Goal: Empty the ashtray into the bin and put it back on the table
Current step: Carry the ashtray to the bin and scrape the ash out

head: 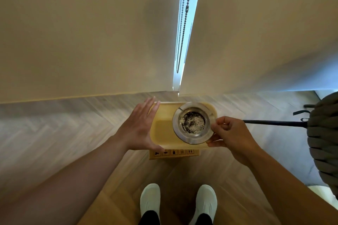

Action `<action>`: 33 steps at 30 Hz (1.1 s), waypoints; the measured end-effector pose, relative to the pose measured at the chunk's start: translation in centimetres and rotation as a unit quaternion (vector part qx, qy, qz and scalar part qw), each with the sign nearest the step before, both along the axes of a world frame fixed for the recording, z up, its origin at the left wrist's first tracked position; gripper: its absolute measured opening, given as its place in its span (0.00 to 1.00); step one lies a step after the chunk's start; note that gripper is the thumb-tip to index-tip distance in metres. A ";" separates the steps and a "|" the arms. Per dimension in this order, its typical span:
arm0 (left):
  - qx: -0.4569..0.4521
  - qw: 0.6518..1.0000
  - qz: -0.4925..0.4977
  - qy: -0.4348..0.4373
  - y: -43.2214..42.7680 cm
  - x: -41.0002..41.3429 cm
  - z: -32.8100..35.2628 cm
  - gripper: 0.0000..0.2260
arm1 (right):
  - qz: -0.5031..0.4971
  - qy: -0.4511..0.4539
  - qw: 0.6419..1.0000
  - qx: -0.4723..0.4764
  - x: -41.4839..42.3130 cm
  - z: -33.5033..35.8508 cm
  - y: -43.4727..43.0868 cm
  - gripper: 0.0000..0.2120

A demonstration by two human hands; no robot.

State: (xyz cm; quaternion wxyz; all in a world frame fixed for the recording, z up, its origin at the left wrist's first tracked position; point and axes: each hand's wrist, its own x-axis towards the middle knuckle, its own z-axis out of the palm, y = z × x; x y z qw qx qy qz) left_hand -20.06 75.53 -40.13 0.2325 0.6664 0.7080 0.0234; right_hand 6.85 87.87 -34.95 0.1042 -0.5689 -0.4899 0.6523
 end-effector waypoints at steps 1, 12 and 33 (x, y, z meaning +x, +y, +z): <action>0.000 1.000 -0.001 -0.001 0.0 0.1 -0.2 0.66 | 0.004 -0.005 1.000 -0.002 -0.2 -0.4 0.2 0.04; -0.015 1.000 0.015 -0.008 0.0 0.6 -1.1 0.68 | 0.064 -0.056 0.990 0.117 -2.3 -2.4 1.3 0.05; -0.022 0.999 0.027 -0.020 0.3 0.2 -1.3 0.68 | 0.382 -0.173 0.657 0.627 -1.7 -4.7 -3.7 0.14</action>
